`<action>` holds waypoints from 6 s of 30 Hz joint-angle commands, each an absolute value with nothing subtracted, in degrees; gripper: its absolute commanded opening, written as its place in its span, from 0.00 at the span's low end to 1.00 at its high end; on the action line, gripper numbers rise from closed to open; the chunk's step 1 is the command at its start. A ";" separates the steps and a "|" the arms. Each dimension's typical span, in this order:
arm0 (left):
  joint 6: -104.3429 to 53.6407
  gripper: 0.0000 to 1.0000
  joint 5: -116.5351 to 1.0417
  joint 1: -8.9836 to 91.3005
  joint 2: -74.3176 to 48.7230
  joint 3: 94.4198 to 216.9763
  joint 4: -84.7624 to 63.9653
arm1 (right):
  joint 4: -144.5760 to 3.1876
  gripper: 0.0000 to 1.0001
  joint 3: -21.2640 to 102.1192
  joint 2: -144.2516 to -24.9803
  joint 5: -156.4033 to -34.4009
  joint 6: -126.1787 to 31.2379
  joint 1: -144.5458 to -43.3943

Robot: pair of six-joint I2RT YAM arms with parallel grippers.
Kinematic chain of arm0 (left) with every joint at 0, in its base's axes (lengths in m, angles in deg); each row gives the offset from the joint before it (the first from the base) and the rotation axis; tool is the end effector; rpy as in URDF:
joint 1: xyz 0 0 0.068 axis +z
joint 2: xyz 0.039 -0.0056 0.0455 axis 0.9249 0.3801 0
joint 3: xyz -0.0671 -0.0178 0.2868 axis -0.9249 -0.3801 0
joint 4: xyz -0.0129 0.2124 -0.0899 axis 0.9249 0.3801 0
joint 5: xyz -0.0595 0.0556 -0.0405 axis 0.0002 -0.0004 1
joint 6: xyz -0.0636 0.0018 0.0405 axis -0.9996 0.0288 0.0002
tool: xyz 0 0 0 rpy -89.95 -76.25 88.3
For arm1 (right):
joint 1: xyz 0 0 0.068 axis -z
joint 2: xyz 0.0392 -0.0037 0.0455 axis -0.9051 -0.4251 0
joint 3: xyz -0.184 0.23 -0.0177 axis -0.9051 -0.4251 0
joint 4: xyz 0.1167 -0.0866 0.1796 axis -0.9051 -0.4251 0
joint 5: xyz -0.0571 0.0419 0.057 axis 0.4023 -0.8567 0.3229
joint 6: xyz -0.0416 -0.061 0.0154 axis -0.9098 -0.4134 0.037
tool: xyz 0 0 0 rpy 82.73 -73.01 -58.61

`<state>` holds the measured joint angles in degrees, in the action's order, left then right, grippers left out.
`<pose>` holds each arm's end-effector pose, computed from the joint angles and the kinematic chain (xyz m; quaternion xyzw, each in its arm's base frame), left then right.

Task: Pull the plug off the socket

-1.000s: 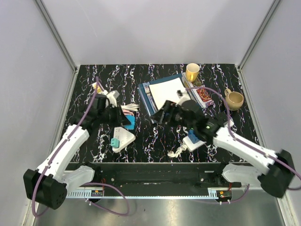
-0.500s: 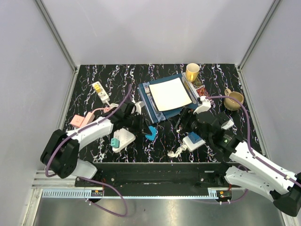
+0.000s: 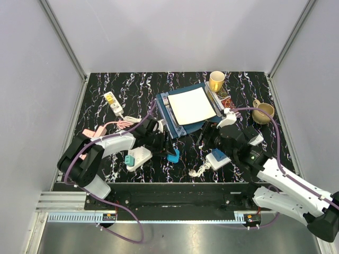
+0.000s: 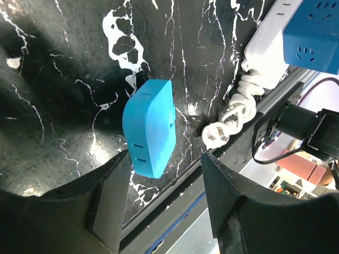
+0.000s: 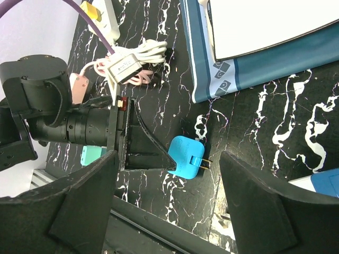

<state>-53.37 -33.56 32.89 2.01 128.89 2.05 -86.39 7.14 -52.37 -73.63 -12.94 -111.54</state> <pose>0.2161 -0.1915 0.1885 0.0449 0.9189 -0.3860 0.0677 0.1305 0.1159 0.3125 0.0294 0.8288 0.3081 0.4662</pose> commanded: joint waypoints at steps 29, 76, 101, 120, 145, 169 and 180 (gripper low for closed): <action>-48.49 0.75 -73.04 42.16 -27.64 137.51 43.82 | -76.44 0.82 9.97 -68.65 -87.58 -8.15 -111.43; -50.34 0.01 -60.38 48.32 -21.50 127.12 39.43 | -38.90 0.58 25.09 -122.36 -118.43 6.45 -115.12; -45.24 0.00 -58.76 52.63 -21.67 132.04 40.47 | -32.21 0.11 18.58 -125.97 -112.11 11.11 -115.20; -41.37 0.00 -49.31 58.52 -18.95 133.63 38.38 | -36.09 0.08 20.17 -127.28 -107.45 11.45 -117.67; -40.23 0.00 -63.02 58.08 -24.74 141.36 43.74 | -37.14 0.26 25.70 -126.68 -110.35 11.55 -117.67; -37.76 0.00 -44.30 57.55 -29.85 139.96 37.59 | -60.65 0.87 16.48 -92.94 -99.93 -1.98 -114.59; -42.69 0.00 -47.02 42.97 -20.18 138.90 29.94 | -76.77 1.00 5.41 -64.91 -75.03 -8.05 -114.59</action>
<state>-40.29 -46.74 46.71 -22.75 138.09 35.71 -70.13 8.37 -71.43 -86.48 -5.01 -114.67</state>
